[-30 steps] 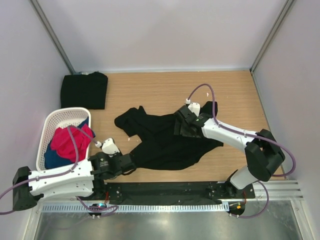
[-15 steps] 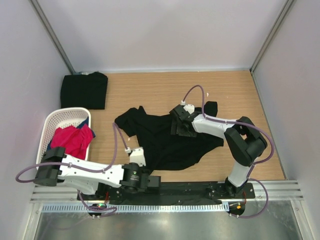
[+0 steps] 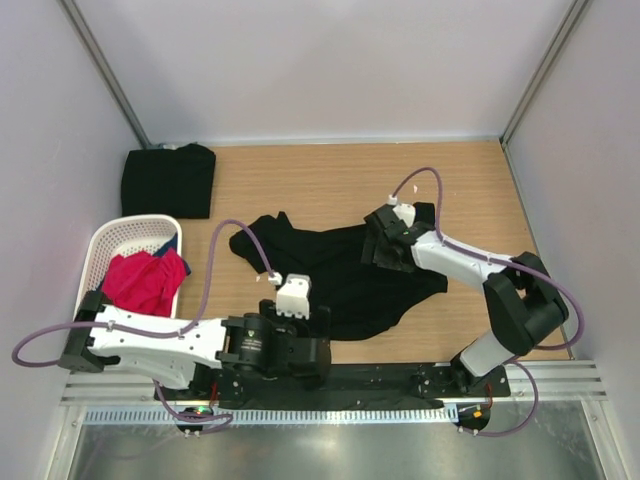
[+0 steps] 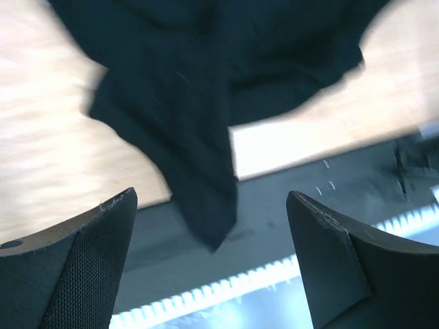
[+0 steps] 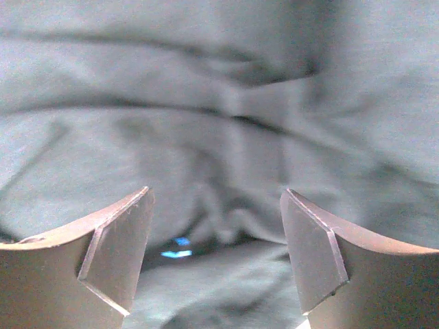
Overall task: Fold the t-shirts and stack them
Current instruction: Flatten the tshirt out
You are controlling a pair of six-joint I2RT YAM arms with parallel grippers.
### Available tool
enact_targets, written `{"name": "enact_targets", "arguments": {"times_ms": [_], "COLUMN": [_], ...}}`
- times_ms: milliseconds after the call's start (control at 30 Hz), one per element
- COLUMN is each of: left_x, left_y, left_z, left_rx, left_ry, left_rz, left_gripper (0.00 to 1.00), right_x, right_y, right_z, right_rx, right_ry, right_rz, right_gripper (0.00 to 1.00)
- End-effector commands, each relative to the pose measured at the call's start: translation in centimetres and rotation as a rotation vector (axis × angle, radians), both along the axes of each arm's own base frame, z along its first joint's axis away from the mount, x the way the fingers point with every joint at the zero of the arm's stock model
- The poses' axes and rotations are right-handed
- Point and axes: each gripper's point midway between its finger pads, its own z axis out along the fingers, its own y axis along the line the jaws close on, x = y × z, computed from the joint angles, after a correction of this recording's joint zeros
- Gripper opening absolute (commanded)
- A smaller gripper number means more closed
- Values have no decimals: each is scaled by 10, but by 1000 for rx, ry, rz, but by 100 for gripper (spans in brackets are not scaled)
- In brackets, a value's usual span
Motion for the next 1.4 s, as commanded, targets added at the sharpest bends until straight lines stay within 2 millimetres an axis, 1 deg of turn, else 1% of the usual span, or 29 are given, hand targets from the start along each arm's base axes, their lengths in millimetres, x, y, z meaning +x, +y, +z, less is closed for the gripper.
{"name": "enact_targets", "arguments": {"times_ms": [0,33,67,100,133,167,200,233,267,300,333,400,433,500,533,567,667,733,800,833,900,967,1033,1100,1167,1200,1233,1267,1367], "left_x": [49,59,81,90,100,115,133,151,162,186,197,222,231,242,247,250,256,258,259,260,252,249,248,242,241,237,236,234,222], "left_y": [48,56,68,76,79,69,78,67,68,87,76,85,80,83,90,91,105,111,115,112,107,104,101,105,111,114,115,116,115], "left_z": [60,70,81,84,86,86,81,90,83,77,66,55,37,20,11,-10,-38,-48,-59,-63,-83,-95,-100,-108,-108,-111,-108,-106,-91], "left_rx": [26,31,24,64,61,-5,13,-91,-97,-98,-108,-101,-57,-4,22,62,124,147,159,143,120,92,64,71,79,88,81,72,4], "left_ry": [-188,-197,-204,-209,-209,-206,-186,-197,-185,-172,-135,-105,-75,-45,-17,30,74,85,105,108,162,181,187,193,181,183,175,172,175], "left_rz": [181,211,295,272,281,304,306,321,321,397,360,395,379,410,437,463,534,564,589,590,587,594,606,613,627,631,636,640,648], "left_gripper": [91,90,89,89,88,88,87,86,84,82,76,72,71,72,75,75,75,73,68,63,58,51,41,38,31,26,11,3,0], "right_x": [2,2,-3,-5,-6,-11,-13,-15,-19,-20,-18,-23,-23,-24,-25,-25,-25,-24,-23,-23,-23,-22,-20,-17,-13,-13,-12,-11,-11], "right_y": [-28,-36,-46,-53,-60,-65,-68,-68,-76,-80,-83,-94,-97,-102,-102,-101,-98,-97,-95,-95,-96,-99,-99,-99,-100,-100,-101,-100,-100], "right_z": [16,17,15,15,18,13,12,16,11,11,14,5,2,-6,-10,-12,-21,-24,-24,-25,-25,-25,-25,-23,-22,-22,-21,-19,-16], "right_rx": [-37,-63,-97,-114,-109,-108,-96,-64,-65,-61,-55,-69,-71,-55,-49,-38,-27,-21,-12,-10,-15,-15,-6,8,22,24,24,30,32], "right_ry": [-66,-69,-57,-57,-61,-52,-49,-63,-58,-62,-92,-92,-91,-75,-61,-49,-19,-9,-8,-8,-5,-1,2,-5,-15,-16,-18,-20,-21], "right_rz": [-44,-61,-71,-86,-103,-113,-127,-133,-155,-172,-183,-206,-212,-229,-233,-235,-231,-224,-216,-217,-210,-217,-211,-215,-220,-222,-221,-221,-221], "right_gripper": [80,80,80,80,80,80,80,80,80,80,80,80,80,80,80,79,79,78,78,78,78,78,78,78,78,78,78,78,78]}}
